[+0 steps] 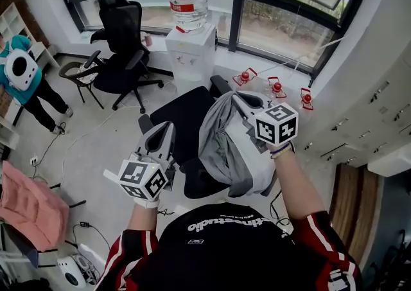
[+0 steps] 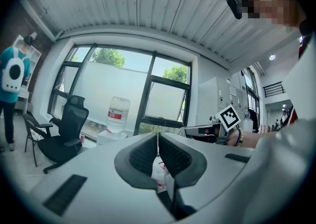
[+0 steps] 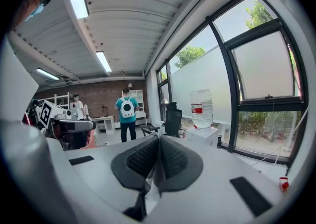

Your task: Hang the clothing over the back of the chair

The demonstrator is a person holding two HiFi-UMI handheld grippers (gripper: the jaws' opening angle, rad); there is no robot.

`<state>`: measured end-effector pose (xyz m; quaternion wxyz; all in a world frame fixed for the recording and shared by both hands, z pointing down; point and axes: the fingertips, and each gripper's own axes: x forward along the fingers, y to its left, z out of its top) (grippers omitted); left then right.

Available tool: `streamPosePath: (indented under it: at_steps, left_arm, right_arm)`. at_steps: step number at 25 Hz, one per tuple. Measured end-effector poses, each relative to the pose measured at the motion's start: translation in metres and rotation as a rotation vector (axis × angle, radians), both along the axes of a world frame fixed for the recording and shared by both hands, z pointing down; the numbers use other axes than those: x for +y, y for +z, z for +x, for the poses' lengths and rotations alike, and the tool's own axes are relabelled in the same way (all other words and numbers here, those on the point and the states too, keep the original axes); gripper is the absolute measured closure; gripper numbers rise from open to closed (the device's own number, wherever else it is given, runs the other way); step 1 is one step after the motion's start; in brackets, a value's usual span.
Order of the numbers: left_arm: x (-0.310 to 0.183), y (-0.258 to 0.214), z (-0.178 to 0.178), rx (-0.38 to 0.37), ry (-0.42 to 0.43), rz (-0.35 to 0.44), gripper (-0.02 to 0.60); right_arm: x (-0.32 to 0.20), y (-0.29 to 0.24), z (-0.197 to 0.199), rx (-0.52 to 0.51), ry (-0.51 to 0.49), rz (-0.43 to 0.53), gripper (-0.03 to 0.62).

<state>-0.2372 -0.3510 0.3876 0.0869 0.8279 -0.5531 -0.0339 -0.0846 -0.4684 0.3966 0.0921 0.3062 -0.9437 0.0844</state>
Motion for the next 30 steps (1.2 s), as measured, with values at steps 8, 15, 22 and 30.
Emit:
streamPosePath:
  at_steps: [8,15,22,30]
  left_arm:
    - [0.001,-0.002,0.015,-0.007,0.033,-0.003,0.554]
    - [0.002,-0.001,0.026,-0.01,0.051,-0.009,0.554]
    - [0.003,0.001,0.033,-0.008,0.057,-0.009,0.554]
    - [0.005,0.003,0.04,-0.012,0.059,-0.011,0.554]
  right_arm:
    - [0.026,-0.001,0.02,0.0,0.002,-0.008,0.562]
    - [0.043,0.006,0.026,0.034,-0.05,-0.018,0.491]
    - [0.053,0.009,0.03,0.014,-0.075,-0.029,0.438]
    - [0.064,0.009,0.035,-0.002,-0.113,-0.03,0.377]
